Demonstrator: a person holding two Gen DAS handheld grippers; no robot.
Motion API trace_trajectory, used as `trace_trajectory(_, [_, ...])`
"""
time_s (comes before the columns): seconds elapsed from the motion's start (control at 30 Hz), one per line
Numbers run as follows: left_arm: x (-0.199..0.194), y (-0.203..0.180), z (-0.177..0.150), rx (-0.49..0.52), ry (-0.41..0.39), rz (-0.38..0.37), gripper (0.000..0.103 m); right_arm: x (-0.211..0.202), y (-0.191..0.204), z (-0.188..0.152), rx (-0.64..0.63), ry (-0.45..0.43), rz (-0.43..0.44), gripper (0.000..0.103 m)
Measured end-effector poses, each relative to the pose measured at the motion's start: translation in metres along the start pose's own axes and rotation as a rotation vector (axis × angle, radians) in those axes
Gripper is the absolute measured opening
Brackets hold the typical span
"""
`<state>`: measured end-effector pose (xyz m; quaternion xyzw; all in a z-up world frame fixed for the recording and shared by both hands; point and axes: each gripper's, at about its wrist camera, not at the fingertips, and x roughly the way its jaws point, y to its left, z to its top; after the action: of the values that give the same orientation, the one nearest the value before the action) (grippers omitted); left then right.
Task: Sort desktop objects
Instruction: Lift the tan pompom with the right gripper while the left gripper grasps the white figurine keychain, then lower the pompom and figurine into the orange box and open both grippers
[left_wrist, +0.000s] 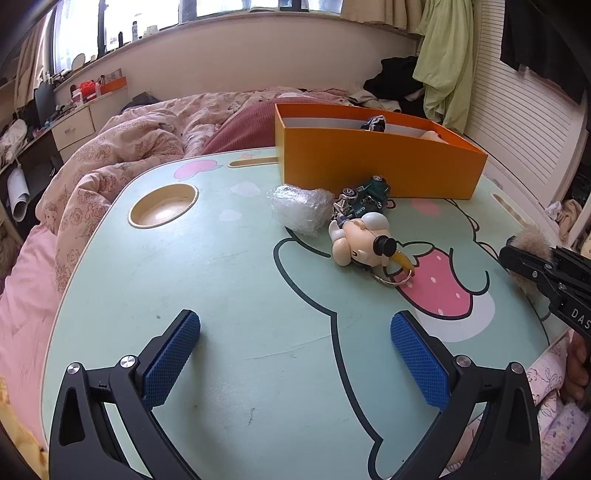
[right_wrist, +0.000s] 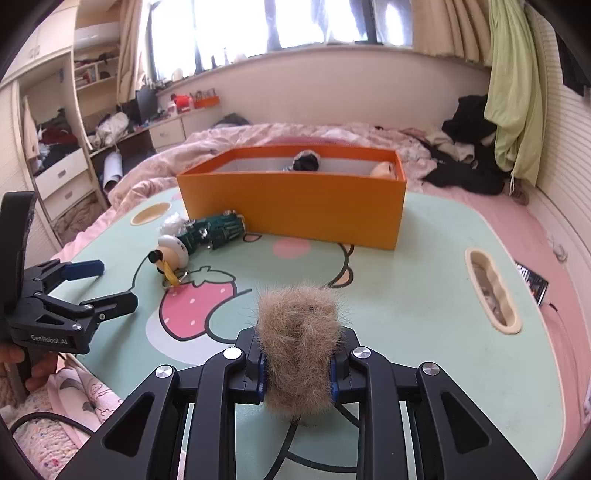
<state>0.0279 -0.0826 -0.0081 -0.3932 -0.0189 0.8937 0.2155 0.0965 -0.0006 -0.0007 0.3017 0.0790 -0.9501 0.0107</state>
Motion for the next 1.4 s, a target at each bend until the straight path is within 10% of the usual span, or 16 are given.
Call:
trace_trajectory(0.27, [0.001,-0.015,0.032,-0.048,0.015,-0.152,0.102,0.003,0.000,-0.001,-0.002,0.015,0.001,0.023])
trace_trajectory(0.47, [0.032,-0.025,0.052,-0.063,0.106,-0.106,0.073,0.003,-0.003,-0.004,0.018,0.021,0.009,0.024])
trace_trajectory(0.57, [0.034,-0.021,0.049,-0.067,0.102,-0.068,0.041,0.002,-0.005,-0.004,0.027,0.018,0.008,0.024])
trace_trajectory(0.93, [-0.031,-0.009,0.038,-0.037,-0.033,-0.146,0.041,-0.001,-0.008,0.006,0.035,0.025,0.027,0.023])
trace_trajectory(1.4, [0.001,-0.022,0.188,-0.011,-0.144,-0.149,0.041,0.052,-0.032,0.158,0.123,-0.019,0.073,0.024])
